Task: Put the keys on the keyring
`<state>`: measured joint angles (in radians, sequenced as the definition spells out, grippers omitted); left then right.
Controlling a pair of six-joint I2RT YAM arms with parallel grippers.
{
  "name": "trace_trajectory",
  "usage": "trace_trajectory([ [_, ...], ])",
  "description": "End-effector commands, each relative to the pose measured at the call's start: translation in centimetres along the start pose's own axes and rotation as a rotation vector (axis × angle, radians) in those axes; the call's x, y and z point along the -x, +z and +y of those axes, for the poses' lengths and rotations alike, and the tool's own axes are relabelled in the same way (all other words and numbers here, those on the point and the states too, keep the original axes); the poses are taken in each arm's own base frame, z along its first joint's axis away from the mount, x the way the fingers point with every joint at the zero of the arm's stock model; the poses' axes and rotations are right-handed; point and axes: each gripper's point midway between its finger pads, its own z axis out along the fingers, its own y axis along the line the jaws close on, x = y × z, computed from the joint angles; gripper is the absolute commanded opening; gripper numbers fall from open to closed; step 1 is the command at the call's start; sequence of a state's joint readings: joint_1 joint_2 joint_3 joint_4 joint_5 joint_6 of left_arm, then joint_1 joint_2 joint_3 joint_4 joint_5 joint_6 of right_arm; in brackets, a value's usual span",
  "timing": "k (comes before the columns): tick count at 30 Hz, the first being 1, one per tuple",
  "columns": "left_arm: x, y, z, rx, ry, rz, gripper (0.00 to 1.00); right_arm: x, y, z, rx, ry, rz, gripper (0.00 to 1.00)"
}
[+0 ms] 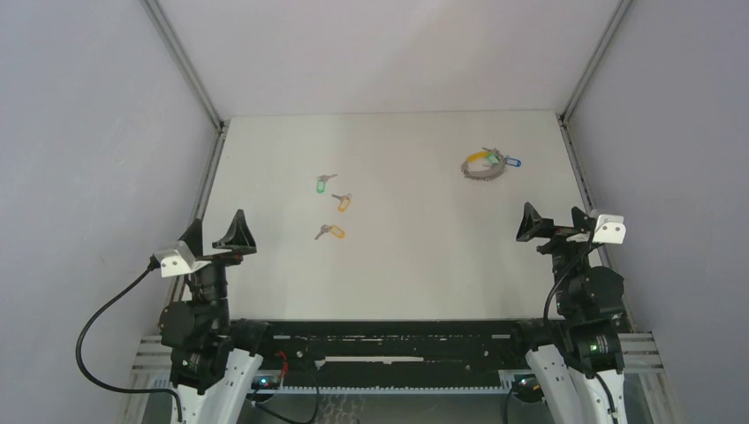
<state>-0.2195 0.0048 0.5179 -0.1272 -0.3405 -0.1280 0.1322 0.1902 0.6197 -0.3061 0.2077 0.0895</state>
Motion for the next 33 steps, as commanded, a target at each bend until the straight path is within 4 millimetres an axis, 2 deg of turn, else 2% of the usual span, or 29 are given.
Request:
trace_trajectory([
  [1, 1.3, -0.2, 0.1, 0.001, -0.004, -0.060, 1.00, 0.7, 0.3, 0.1, 0.003, 0.005, -0.025, 1.00],
  [8, 1.1, 0.0, 0.0, 0.000, -0.005, -0.048, 1.00, 0.3, 0.5, 0.0, -0.007, -0.003, -0.008, 1.00],
  [14, 1.1, 0.1, -0.6, -0.025, -0.018, -0.027, 1.00, 0.1, 0.8, 0.7, 0.024, 0.023, 0.019, 1.00],
  [19, 1.5, 0.4, -1.3, -0.041, -0.033, 0.025, 1.00, -1.3, 1.9, 1.8, 0.057, 0.056, 0.108, 1.00],
  [22, 0.9, 0.8, -1.8, -0.042, -0.056, 0.093, 1.00, -2.3, 3.2, 2.8, 0.079, 0.091, 0.186, 1.00],
  [25, -0.5, 1.2, -2.7, -0.080, -0.039, 0.173, 1.00, -4.3, 5.0, 4.2, 0.122, 0.119, 0.303, 1.00],
  [27, -1.5, 1.5, -3.1, -0.099, -0.022, 0.211, 1.00, -6.3, 6.6, 4.6, 0.120, 0.148, 0.398, 1.00],
  [29, -2.2, 1.7, -3.5, -0.121, -0.003, 0.237, 1.00, -8.6, 8.2, 4.7, 0.114, 0.197, 0.491, 1.00],
  [33, -3.3, 1.7, -3.5, -0.129, 0.010, 0.257, 1.00, -11.3, 11.0, 4.6, 0.125, 0.299, 0.564, 1.00],
])
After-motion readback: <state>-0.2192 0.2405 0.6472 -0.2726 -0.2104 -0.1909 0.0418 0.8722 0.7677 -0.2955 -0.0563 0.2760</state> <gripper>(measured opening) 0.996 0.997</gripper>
